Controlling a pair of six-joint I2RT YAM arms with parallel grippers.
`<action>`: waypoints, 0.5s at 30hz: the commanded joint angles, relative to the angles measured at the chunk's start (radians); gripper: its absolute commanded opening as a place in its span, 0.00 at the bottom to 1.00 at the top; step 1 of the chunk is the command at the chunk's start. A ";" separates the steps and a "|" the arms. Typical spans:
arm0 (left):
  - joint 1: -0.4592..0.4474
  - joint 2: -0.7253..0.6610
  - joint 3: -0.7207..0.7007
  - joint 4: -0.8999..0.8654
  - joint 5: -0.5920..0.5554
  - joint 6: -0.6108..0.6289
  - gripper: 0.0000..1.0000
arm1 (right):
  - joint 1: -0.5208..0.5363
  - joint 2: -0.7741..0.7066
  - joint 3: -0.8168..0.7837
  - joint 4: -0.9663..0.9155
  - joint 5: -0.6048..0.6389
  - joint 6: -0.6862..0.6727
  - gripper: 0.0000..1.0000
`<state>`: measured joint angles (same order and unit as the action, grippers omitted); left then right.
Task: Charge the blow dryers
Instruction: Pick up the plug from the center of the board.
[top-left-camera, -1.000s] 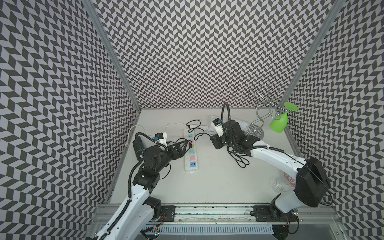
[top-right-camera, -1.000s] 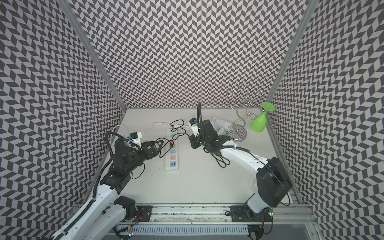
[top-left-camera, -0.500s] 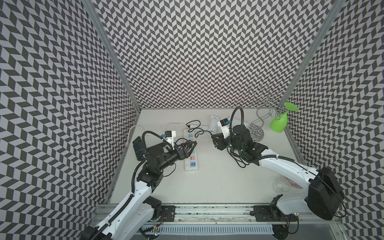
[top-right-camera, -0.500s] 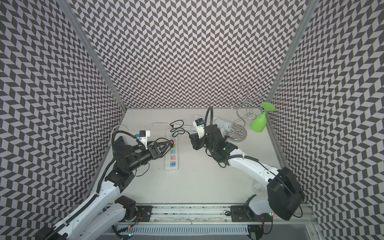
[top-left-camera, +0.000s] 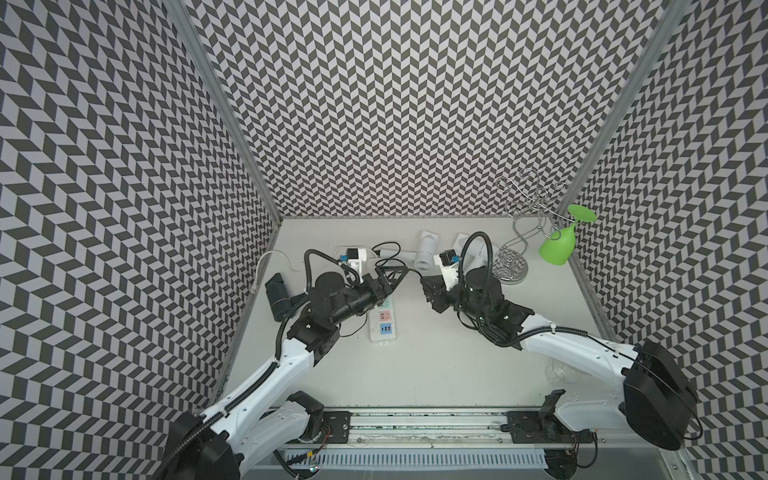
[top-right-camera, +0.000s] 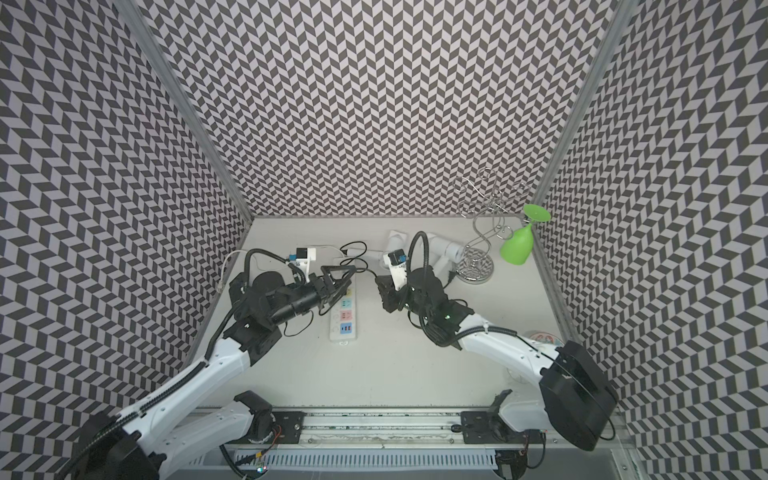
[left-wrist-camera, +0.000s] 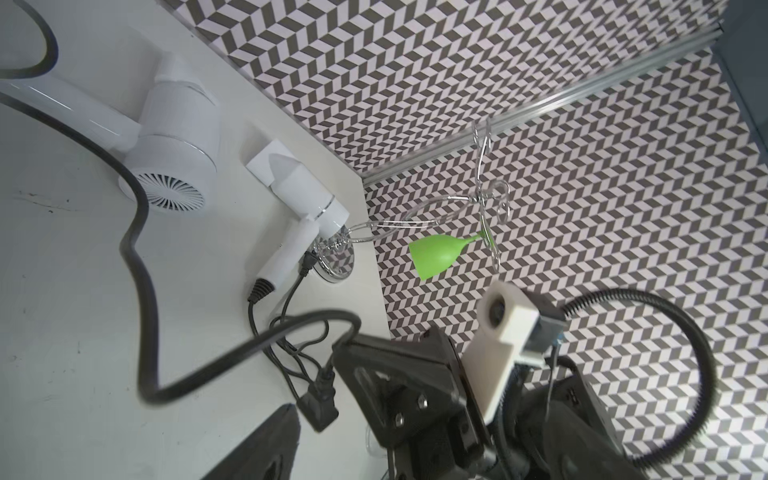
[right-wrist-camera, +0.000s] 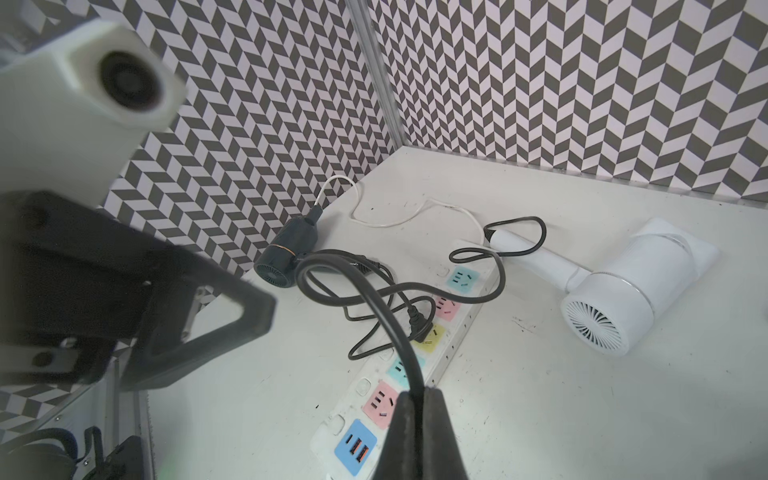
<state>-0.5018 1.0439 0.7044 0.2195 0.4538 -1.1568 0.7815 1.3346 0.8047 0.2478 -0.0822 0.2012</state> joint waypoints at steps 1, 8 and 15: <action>-0.003 0.094 0.088 -0.101 0.017 -0.043 0.87 | 0.020 -0.031 -0.005 0.105 0.019 -0.040 0.00; 0.021 0.168 0.139 -0.158 0.012 -0.029 0.64 | 0.038 -0.032 -0.014 0.114 -0.013 -0.078 0.00; 0.050 0.147 0.117 -0.162 0.023 -0.029 0.41 | 0.037 -0.012 -0.006 0.098 0.019 -0.079 0.00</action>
<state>-0.4603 1.2160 0.8219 0.0700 0.4675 -1.1770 0.8112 1.3334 0.7990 0.2855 -0.0772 0.1371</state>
